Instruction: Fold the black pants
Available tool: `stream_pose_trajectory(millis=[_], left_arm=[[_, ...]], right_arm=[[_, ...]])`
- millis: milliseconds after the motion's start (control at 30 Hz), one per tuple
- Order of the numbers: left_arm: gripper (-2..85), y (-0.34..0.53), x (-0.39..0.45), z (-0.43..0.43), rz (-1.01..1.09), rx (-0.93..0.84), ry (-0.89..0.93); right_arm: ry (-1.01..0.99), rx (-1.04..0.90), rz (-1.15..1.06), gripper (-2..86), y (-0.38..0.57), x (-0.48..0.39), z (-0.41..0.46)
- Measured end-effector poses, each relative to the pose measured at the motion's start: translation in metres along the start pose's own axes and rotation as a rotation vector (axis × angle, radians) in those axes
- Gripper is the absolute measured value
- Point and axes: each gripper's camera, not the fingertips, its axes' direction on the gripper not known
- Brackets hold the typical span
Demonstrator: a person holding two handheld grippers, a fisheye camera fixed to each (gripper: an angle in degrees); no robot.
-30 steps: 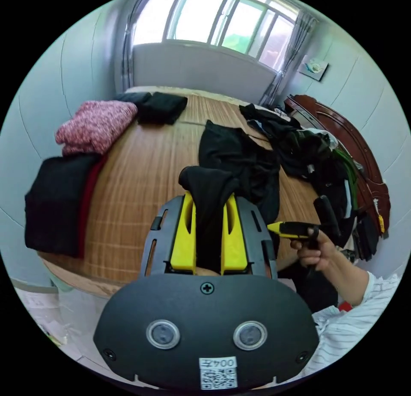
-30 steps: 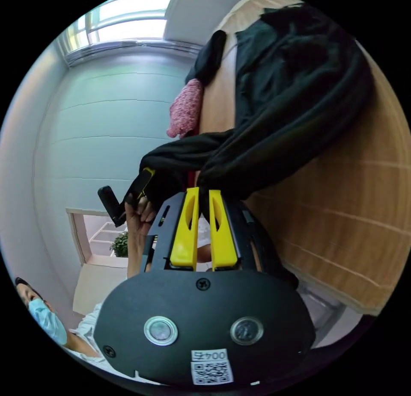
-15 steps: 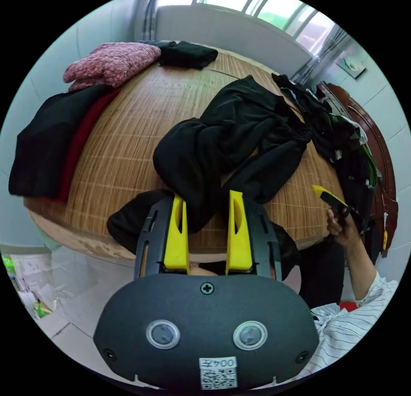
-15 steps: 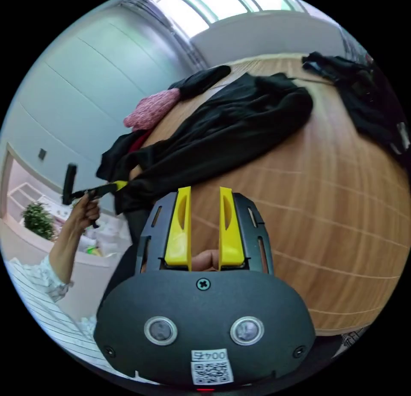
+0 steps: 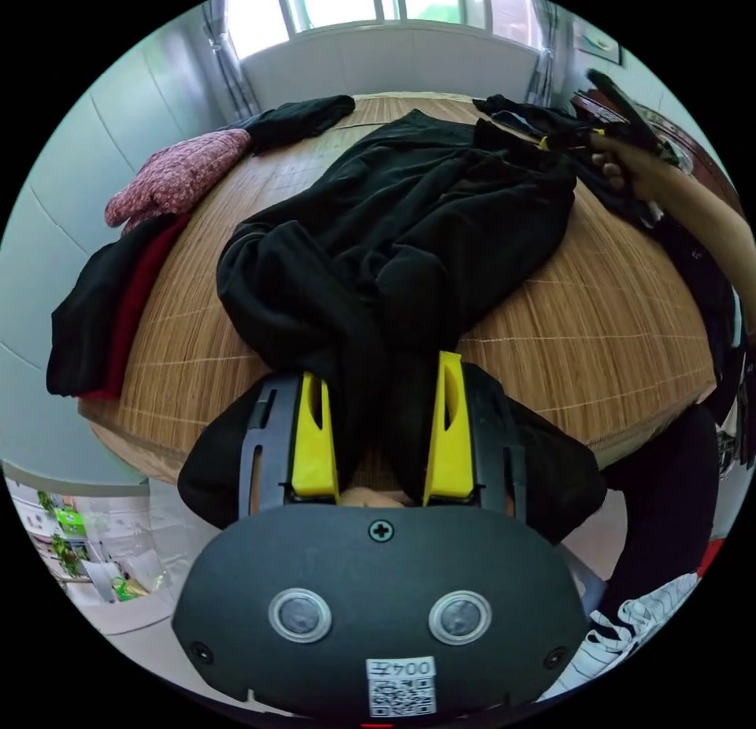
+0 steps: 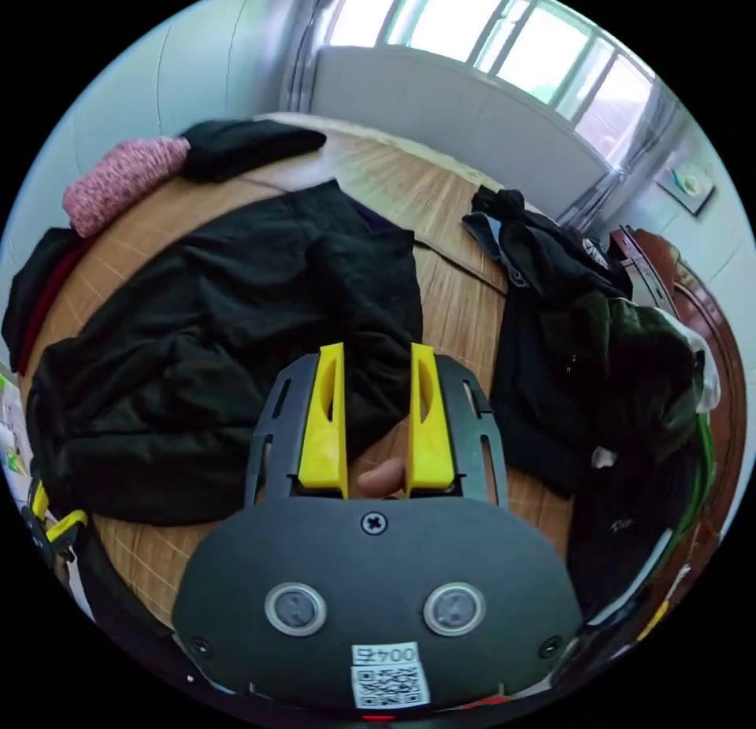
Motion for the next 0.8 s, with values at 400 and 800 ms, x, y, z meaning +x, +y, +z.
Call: stream_pose_trajectory(millis=[400,800], left_arm=[[15.4,-0.050,0.003,0.040,0.286,0.030,-0.227],[10.3,-0.122,-0.071,0.036,0.348,-0.218,-0.282]], right_arm=[[-0.140,-0.163,0.178,3.5,0.064,0.026,0.027],[-0.741,0.031,0.703,7.4,0.347,0.001,-0.096]])
